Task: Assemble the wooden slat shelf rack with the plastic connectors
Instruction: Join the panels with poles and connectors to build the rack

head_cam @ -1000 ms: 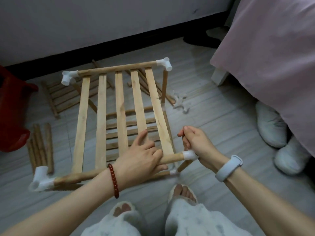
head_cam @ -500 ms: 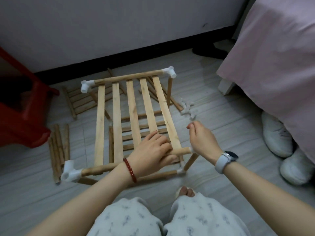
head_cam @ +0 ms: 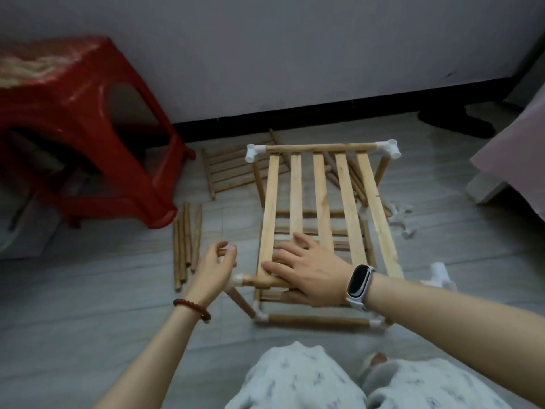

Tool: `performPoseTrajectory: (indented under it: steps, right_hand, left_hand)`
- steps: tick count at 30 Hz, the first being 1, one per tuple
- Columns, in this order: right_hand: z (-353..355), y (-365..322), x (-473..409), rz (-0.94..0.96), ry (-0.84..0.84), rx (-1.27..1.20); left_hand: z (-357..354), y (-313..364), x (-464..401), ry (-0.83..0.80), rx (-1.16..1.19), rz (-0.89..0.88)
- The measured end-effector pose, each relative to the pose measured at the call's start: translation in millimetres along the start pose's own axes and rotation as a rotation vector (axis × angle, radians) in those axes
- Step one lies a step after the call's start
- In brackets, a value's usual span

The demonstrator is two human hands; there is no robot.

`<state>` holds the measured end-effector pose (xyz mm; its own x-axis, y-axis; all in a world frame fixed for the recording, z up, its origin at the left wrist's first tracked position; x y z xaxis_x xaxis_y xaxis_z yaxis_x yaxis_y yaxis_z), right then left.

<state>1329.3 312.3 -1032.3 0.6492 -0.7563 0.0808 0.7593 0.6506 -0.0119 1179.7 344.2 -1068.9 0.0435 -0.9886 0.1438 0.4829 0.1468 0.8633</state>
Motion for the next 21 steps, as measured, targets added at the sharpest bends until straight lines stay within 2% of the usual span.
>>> performPoseTrajectory:
  steps: [3, 5, 8, 10, 13, 21]
  right_hand:
    - [7, -6, -7, -0.009, 0.176, 0.032]
    - [8, -9, -5, -0.015, 0.253, 0.011]
    - [-1, -16, -6, 0.022, 0.275, -0.007]
    - [-1, -17, -5, 0.039, 0.296, -0.014]
    - [0, -21, -9, 0.065, 0.307, -0.078]
    - [-14, -16, -15, 0.069, 0.224, -0.152]
  left_hand:
    - [-7, -10, -7, 0.031, 0.326, 0.185]
    - [-8, -16, -9, 0.001, 0.381, 0.285]
    - [-21, -26, -4, -0.136, 0.500, 0.359]
    - [-24, -28, -2, -0.109, 0.595, 0.375]
    - [-23, -30, -5, -0.033, 0.644, 0.361]
    - [-25, -31, -9, 0.005, 0.563, 0.310]
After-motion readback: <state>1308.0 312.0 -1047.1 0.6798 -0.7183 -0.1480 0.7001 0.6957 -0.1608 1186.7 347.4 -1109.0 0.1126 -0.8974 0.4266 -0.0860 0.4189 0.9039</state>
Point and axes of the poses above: each hand's wrist, its own x-axis away from the middle knuckle, its own z-axis out of the back of the hand, y = z × x, the point moved 9 cm from there along -x, towards the middle knuckle, and after that the axes turned 13 degrees about -z, right-handed, at the moved point
